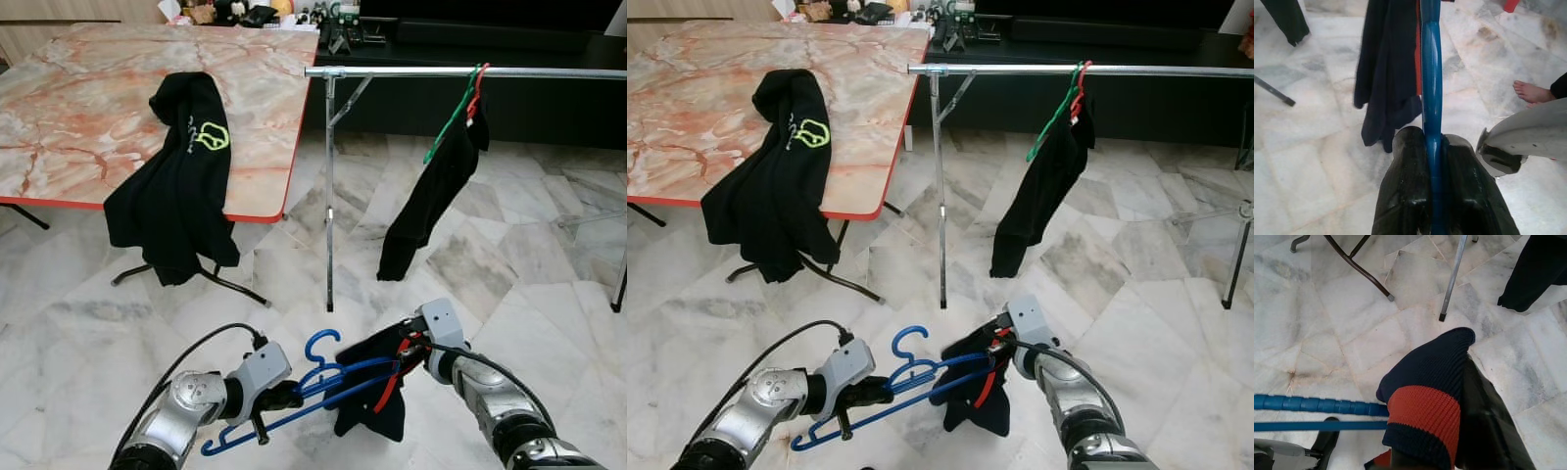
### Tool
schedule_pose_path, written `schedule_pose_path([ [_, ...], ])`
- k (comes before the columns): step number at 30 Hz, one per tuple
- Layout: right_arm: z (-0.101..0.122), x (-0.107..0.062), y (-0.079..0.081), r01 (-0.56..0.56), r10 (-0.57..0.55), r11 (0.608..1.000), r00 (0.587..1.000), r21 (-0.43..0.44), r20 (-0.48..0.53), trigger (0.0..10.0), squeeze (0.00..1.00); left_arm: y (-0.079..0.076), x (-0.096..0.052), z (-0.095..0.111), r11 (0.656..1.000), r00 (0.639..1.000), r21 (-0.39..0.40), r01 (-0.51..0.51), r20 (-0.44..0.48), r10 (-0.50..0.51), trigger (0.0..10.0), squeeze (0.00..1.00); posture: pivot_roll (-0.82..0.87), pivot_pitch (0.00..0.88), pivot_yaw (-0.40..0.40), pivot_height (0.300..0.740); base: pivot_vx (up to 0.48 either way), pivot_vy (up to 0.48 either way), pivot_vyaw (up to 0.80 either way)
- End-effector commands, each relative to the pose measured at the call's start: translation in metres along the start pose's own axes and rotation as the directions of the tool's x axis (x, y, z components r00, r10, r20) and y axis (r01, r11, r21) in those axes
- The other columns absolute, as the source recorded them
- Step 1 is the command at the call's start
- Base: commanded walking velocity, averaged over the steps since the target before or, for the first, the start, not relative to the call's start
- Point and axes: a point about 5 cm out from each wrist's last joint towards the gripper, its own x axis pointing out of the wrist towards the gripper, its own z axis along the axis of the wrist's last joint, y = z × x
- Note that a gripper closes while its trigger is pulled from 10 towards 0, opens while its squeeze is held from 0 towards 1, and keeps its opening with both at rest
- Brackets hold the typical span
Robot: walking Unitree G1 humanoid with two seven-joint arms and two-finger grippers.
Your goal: Hang hanger
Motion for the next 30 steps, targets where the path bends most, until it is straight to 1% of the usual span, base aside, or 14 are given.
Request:
schedule_pose_path([
  [1,0.0,-0.001,-0.002,0.004,-0.004,1.0,1.0,0.002,-0.004,10.0,0.0,-0.002,-0.004,-0.006,1.0,0.999,0.003,-0.008,-0.033,0.008,10.0,0.0,-0.02,0.144,-0.008,0.74,0.0,0.0,0.0],
  [4,0.0,-0.002,-0.004,0.011,-0.011,1.0,1.0,0.005,-0.005,10.0,0.0,-0.004,-0.005,-0.015,1.0,0.996,0.031,0.002,-0.09,0.0,10.0,0.0,-0.03,0.144,-0.007,0.74,0.0,0.0,0.0],
  [6,0.0,-0.002,-0.005,0.013,-0.013,1.0,1.0,0.005,-0.005,10.0,0.0,-0.005,-0.005,-0.016,0.999,0.994,0.047,0.007,-0.106,-0.002,10.0,0.0,-0.03,0.145,-0.007,0.74,0.0,0.0,0.0],
  [8,0.0,-0.002,-0.005,0.013,-0.013,1.0,1.0,0.011,-0.003,10.0,0.0,-0.004,-0.005,-0.016,0.999,0.994,0.054,-0.006,-0.108,0.012,10.0,0.0,-0.03,0.145,-0.007,0.74,0.0,0.0,0.0],
  [10,0.0,-0.002,-0.005,0.012,-0.012,1.0,1.0,0.009,-0.004,10.0,0.0,-0.005,-0.005,-0.017,0.999,0.994,0.041,0.001,-0.105,0.004,10.0,0.0,-0.03,0.147,-0.007,0.74,0.0,0.0,0.0],
  [13,0.001,-0.002,-0.006,0.011,-0.011,1.0,1.0,0.008,-0.003,10.0,0.0,-0.004,-0.004,-0.014,0.999,0.995,0.041,-0.021,-0.094,0.025,10.0,0.0,-0.03,0.153,-0.009,0.74,0.0,0.0,0.0],
  [17,0.001,-0.002,-0.005,0.003,-0.003,1.0,1.0,0.011,-0.002,10.0,0.0,-0.002,-0.001,-0.009,0.998,0.997,0.017,-0.057,-0.054,0.058,10.0,0.0,-0.03,0.156,-0.008,0.74,0.0,0.0,0.0],
  [19,0.001,-0.001,-0.003,-0.009,0.009,1.0,1.0,0.018,0.0,10.0,0.0,0.0,0.0,-0.007,0.996,0.995,0.019,-0.087,-0.04,0.088,10.0,0.0,-0.03,0.16,-0.01,0.74,0.0,0.0,0.0],
  [21,0.002,-0.001,-0.001,-0.027,0.027,0.999,1.0,0.031,0.008,10.0,0.0,0.002,0.001,-0.003,0.993,0.993,-0.003,-0.117,-0.004,0.117,10.0,0.0,-0.03,0.164,-0.012,0.74,0.0,0.0,0.0],
  [23,0.007,0.001,0.002,-0.046,0.044,0.997,0.998,0.069,0.035,10.0,0.0,0.004,0.002,0.003,0.99,0.989,-0.028,-0.139,0.042,0.14,10.0,0.0,-0.03,0.166,-0.012,0.74,0.0,0.0,0.0],
  [25,0.012,0.002,0.003,-0.052,0.046,0.993,0.997,0.104,0.06,10.0,0.0,0.006,0.003,0.005,0.985,0.983,-0.038,-0.17,0.06,0.172,10.0,0.0,-0.02,0.168,-0.013,0.74,0.0,0.0,0.0],
  [26,0.014,0.003,0.003,-0.053,0.045,0.992,0.997,0.115,0.069,10.0,0.0,0.007,0.003,0.007,0.982,0.981,-0.037,-0.183,0.065,0.185,10.0,0.0,-0.02,0.168,-0.013,0.74,0.0,0.0,0.0],
  [27,0.019,0.004,0.004,-0.059,0.048,0.991,0.995,0.124,0.089,10.0,0.0,0.01,0.003,0.01,0.975,0.972,-0.049,-0.216,0.084,0.22,10.0,0.0,-0.02,0.171,-0.013,0.74,0.0,0.0,0.0],
  [30,0.025,0.005,0.006,-0.07,0.052,0.987,0.991,0.148,0.122,10.0,0.0,0.013,0.004,0.016,0.967,0.96,-0.074,-0.245,0.12,0.252,10.0,0.0,-0.02,0.173,-0.012,0.74,0.0,0.0,0.0],
])
